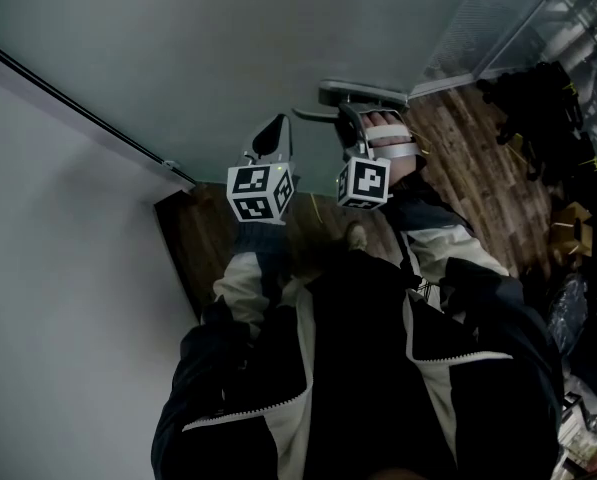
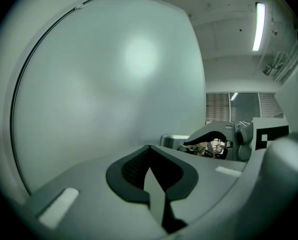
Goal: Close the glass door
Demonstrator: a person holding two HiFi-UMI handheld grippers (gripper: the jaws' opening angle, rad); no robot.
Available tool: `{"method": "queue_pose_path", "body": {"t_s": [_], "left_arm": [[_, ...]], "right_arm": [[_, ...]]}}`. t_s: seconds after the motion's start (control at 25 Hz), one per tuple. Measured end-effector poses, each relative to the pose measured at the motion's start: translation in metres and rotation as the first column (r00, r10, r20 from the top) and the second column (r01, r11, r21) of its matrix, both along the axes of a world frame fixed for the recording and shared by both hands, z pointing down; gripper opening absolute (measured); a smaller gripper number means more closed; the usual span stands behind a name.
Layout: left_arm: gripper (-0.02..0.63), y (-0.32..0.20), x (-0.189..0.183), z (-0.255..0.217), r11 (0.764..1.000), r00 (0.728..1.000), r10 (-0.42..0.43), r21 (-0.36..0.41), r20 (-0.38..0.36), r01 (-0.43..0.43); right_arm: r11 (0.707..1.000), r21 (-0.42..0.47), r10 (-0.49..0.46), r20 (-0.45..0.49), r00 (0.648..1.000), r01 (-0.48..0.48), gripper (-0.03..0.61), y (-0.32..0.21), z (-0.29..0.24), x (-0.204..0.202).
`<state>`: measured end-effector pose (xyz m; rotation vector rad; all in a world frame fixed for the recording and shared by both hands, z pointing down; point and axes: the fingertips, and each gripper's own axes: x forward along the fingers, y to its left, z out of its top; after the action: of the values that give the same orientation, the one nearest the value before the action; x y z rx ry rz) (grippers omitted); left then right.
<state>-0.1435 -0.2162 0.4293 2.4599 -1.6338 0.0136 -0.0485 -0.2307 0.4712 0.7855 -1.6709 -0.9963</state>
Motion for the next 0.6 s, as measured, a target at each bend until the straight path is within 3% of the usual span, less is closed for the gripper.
{"method": "queue_pose_path", "body": {"t_s": [0.08,0.6], "left_arm": [[0.002,0.003,-0.002,0.0,1.0,1.0,-0.004,0.001,-0.002,0.004],[0.002,-0.011,-0.008,0.002,1.0,1.0,0.004,-0.009,0.005,-0.004]], "right_arm": [[1.0,0.007,-0.006,-0.022,1.0,0.006,0.15,-0.001,0.002,0.0],[0.998,0.067,0.0,-0.075,0.997,0.005,0.143,-0.039,0.004,0.006]]}}
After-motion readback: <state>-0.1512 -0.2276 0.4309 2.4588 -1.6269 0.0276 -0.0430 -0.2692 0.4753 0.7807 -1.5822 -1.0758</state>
